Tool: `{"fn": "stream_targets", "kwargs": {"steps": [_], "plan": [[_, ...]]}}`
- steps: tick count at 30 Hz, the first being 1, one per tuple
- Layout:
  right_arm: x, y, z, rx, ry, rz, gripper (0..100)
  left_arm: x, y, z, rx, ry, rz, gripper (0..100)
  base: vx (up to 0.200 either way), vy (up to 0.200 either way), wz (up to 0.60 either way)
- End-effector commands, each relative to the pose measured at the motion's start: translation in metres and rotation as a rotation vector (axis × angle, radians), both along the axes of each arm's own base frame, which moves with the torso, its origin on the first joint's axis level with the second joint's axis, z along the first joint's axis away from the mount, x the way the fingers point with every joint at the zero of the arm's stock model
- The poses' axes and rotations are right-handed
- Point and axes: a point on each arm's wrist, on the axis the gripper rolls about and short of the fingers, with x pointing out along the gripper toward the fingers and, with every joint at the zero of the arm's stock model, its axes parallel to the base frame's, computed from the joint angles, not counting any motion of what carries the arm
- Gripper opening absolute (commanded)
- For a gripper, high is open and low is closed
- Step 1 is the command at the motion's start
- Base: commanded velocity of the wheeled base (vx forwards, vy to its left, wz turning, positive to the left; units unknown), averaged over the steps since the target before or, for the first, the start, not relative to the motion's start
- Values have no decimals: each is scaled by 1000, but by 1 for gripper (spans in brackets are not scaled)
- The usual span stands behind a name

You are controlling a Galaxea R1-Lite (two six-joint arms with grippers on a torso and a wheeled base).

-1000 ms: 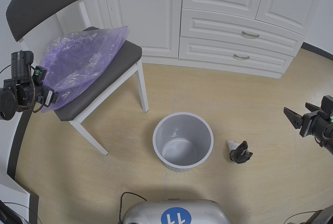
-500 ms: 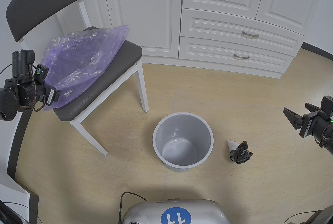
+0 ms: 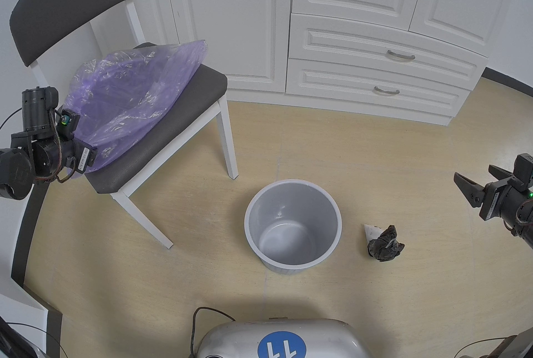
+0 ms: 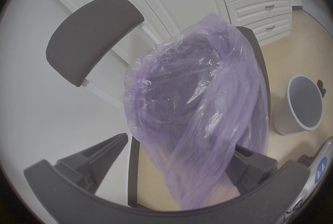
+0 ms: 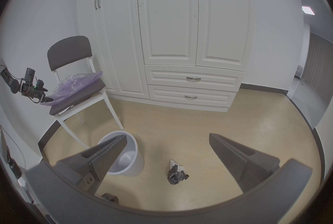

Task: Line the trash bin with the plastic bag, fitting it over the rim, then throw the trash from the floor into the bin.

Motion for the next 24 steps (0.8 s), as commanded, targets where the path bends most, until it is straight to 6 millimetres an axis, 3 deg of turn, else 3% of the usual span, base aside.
{"fn": "stream_targets", "kwargs": {"steps": [1,8,24], "plan": [[0,0,0,-1,1,0,100,1,1,-2,-2,7,3,0,0,0,0],[-1,0,-1,-3,3,2,100,1,-1,6,-1,-62,-4,0,0,0,0],[-4,2,0,-18,-7,16,100,-4,-13,6,-30,-129,-42,0,0,0,0]]}}
